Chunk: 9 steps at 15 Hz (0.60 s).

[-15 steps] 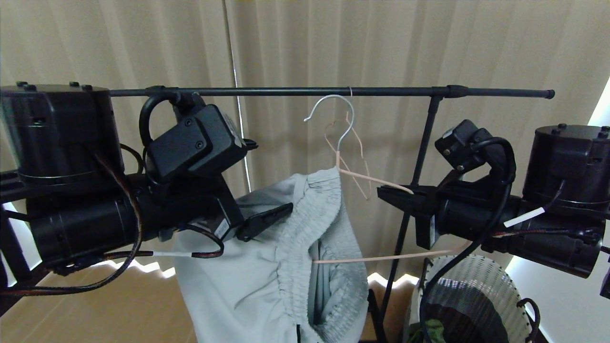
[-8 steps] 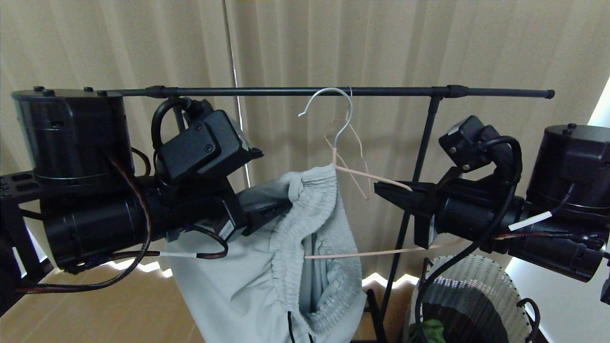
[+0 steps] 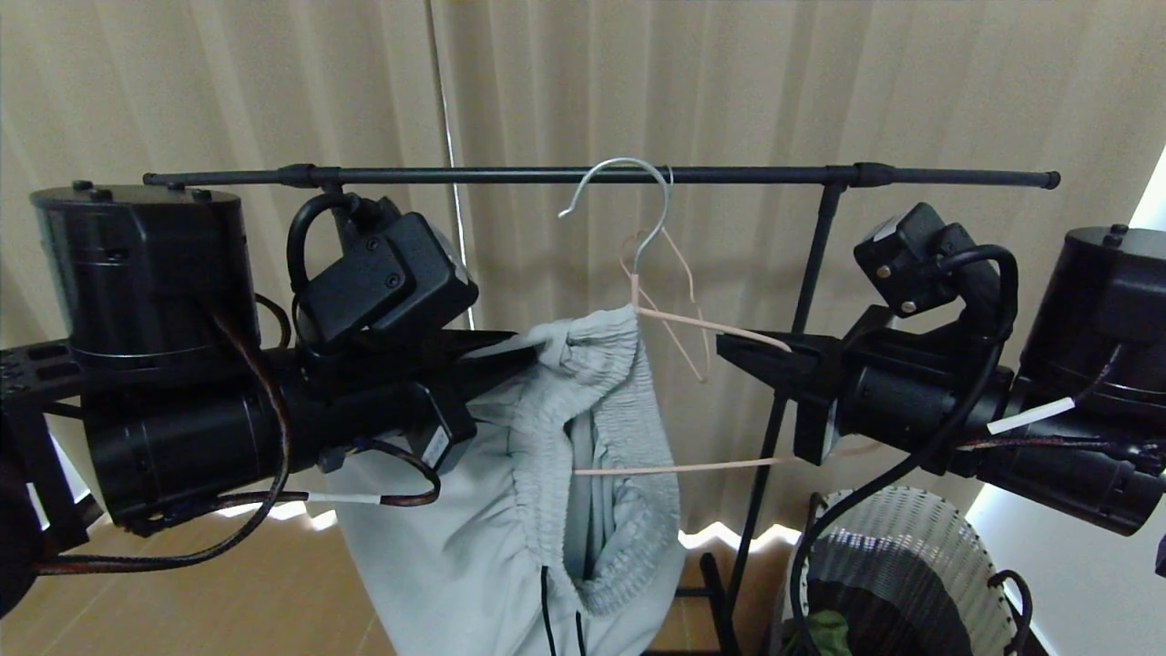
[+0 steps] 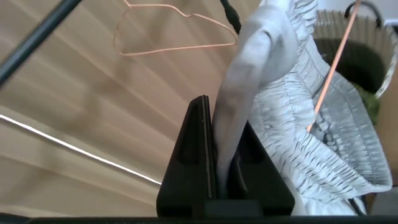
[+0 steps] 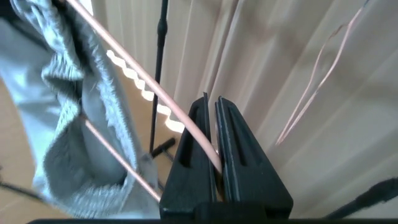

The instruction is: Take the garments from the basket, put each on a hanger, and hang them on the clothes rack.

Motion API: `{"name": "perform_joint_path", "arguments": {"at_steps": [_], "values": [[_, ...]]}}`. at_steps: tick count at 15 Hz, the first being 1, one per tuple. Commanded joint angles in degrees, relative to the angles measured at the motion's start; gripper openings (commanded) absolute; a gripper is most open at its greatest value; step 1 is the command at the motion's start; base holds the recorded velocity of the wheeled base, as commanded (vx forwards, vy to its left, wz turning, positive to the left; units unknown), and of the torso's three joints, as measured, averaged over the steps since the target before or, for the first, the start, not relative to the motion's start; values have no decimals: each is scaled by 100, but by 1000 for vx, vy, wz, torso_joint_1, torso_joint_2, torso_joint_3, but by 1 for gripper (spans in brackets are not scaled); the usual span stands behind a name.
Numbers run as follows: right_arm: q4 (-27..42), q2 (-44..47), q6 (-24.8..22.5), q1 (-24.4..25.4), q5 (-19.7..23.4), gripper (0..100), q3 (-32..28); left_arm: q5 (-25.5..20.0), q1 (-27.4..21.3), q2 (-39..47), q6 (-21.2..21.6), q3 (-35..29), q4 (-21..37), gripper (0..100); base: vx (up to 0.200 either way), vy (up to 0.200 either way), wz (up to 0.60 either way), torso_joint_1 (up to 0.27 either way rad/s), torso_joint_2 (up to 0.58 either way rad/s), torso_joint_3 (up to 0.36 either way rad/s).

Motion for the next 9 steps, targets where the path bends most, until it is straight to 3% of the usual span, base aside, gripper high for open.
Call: {"name": "perform_joint_path", "arguments": {"at_steps": [1, 3, 4, 6, 9], "values": [[-29, 4, -2, -6, 1, 0, 21, 10, 0, 1, -74, 4, 4, 0, 0, 0, 0, 0, 0, 0], [-38, -5, -2, -6, -16, 0, 109, 36, 61, 1, -83, 4, 4, 0, 0, 0, 0, 0, 0, 0], [-46, -14, -2, -6, -16, 100, 118, 36, 123, 1, -83, -5, 4, 0, 0, 0, 0, 0, 0, 0], [-64, -31, -10, -15, -43, 100, 136, 212, 307, 19, -92, -14, 12, 0, 0, 0, 0, 0, 0, 0], [-64, -181, -2, -112, -51, 100, 223, 1021, 474, 19, -382, -23, 30, 0, 0, 0, 0, 0, 0, 0]]}}
